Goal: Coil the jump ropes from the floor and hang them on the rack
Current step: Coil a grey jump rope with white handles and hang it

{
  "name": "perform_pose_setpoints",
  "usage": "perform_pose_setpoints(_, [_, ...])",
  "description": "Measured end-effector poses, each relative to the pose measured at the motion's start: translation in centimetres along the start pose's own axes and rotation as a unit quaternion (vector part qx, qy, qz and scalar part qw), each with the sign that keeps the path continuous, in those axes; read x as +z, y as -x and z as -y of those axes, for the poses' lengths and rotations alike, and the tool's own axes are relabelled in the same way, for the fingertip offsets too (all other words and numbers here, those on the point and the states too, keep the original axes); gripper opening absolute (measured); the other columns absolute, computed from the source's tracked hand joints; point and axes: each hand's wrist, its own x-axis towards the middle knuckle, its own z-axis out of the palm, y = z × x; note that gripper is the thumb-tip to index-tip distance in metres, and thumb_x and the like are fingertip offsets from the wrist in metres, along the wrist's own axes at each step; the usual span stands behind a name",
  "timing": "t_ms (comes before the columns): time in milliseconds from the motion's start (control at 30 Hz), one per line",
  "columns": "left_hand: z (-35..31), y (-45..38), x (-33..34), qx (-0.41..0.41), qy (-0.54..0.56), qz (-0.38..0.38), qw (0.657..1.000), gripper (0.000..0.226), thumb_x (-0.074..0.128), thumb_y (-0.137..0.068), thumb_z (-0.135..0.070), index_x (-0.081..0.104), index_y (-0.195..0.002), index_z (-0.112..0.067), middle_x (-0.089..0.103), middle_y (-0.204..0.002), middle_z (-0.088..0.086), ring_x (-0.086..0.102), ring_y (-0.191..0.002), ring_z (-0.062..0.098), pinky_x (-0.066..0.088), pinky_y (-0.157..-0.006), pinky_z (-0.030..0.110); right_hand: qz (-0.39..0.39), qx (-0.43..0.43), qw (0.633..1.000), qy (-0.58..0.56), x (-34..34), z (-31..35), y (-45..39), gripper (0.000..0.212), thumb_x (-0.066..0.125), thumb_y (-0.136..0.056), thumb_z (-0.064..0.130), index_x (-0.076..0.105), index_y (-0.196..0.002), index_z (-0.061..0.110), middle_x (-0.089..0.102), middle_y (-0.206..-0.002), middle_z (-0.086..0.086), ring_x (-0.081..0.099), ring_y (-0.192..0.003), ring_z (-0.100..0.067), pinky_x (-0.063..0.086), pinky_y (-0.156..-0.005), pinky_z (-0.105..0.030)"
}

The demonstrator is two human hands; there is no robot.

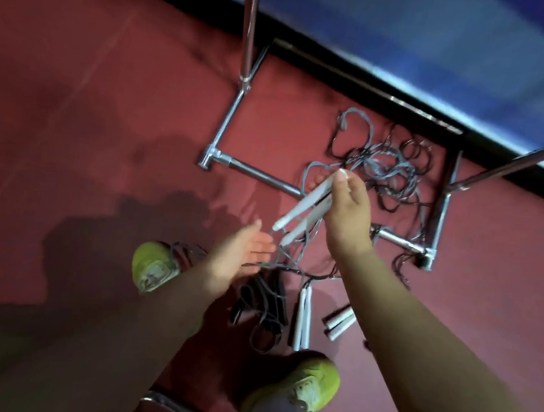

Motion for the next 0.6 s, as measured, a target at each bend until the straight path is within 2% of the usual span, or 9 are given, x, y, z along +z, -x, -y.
perform_pose_setpoints(67, [-1.3,3.3,1.8,-0.019,-0.005,0.062,0.998,0.056,0.031,-0.095,-0.056,0.065,-0.101,-0.011,0.070,-0.099,0.004,0.064,-0.093,0.018,0.043,-0.082,0.030,-0.035,-0.020,0.995,-0.095,-0.9,4.2,1.7,0.021,0.042,-0.101,0.026,0.056,-0.091,0.014,0.064,-0.074,0.002,0.060,-0.066,-0.009,0.048,-0.062,-0.026])
perform_pose_setpoints(167, [-3.1,8.3,4.6,-0.014,0.043,0.105,0.993,0.071,0.026,-0.090,-0.067,0.058,-0.120,-0.011,0.064,-0.115,0.007,0.059,-0.101,0.022,0.042,-0.092,0.038,-0.054,-0.027,0.966,-0.253,-1.7,9.0,4.8,0.023,0.040,-0.103,0.020,0.055,-0.086,0.016,0.065,-0.078,-0.001,0.064,-0.076,-0.017,0.050,-0.081,-0.043])
perform_pose_setpoints(233, [-4.5,11.6,6.0,0.054,0.127,0.099,0.985,0.057,0.030,-0.093,-0.061,0.054,-0.123,-0.019,0.056,-0.126,0.005,0.056,-0.101,0.018,0.041,-0.088,0.036,-0.056,-0.005,0.943,-0.328,-1.9,11.5,7.8,0.022,0.039,-0.103,0.017,0.052,-0.087,0.013,0.063,-0.082,-0.005,0.064,-0.077,-0.018,0.050,-0.084,-0.041])
perform_pose_setpoints(300, [-6.0,14.5,6.9,0.145,0.225,0.104,0.958,0.032,0.036,-0.097,-0.048,0.057,-0.113,-0.030,0.054,-0.132,0.001,0.055,-0.111,0.016,0.039,-0.091,0.031,-0.057,0.026,0.920,-0.388,-2.2,13.1,11.2,0.020,0.039,-0.103,0.016,0.052,-0.088,0.011,0.063,-0.083,-0.005,0.065,-0.074,-0.015,0.054,-0.072,-0.031])
perform_pose_setpoints(367, [-7.4,17.0,7.2,0.215,0.287,0.116,0.926,0.020,0.041,-0.099,-0.037,0.059,-0.104,-0.031,0.059,-0.123,-0.001,0.056,-0.112,0.017,0.041,-0.093,0.031,-0.044,0.048,0.897,-0.436,-2.5,13.8,14.5,0.017,0.039,-0.103,0.016,0.053,-0.093,0.010,0.063,-0.087,-0.007,0.066,-0.080,-0.017,0.056,-0.070,-0.031])
perform_pose_setpoints(433, [-8.3,19.6,7.3,0.253,0.304,0.129,0.909,0.023,0.040,-0.100,-0.032,0.060,-0.095,-0.020,0.065,-0.109,-0.001,0.056,-0.112,0.019,0.043,-0.095,0.034,-0.027,0.067,0.894,-0.442,-3.2,14.1,17.5,0.014,0.039,-0.101,0.015,0.052,-0.100,0.009,0.062,-0.097,-0.011,0.065,-0.090,-0.023,0.054,-0.075,-0.035])
perform_pose_setpoints(500, [-9.2,21.6,7.5,0.260,0.299,0.145,0.907,0.025,0.039,-0.101,-0.031,0.054,-0.087,-0.016,0.070,-0.092,0.001,0.062,-0.102,0.020,0.044,-0.093,0.036,-0.020,0.088,0.907,-0.412,-3.9,14.0,19.6,0.013,0.042,-0.098,0.011,0.054,-0.100,0.008,0.062,-0.101,-0.015,0.065,-0.091,-0.028,0.053,-0.074,-0.037])
perform_pose_setpoints(600, [-9.5,24.7,7.3,0.251,0.258,0.161,0.919,0.023,0.045,-0.100,-0.029,0.049,-0.082,-0.015,0.071,-0.067,0.001,0.070,-0.072,0.019,0.050,-0.077,0.036,0.012,0.074,0.953,-0.292,-5.5,14.5,22.1,0.013,0.049,-0.091,0.014,0.059,-0.090,0.007,0.059,-0.096,-0.018,0.060,-0.083,-0.027,0.047,-0.066,-0.032])
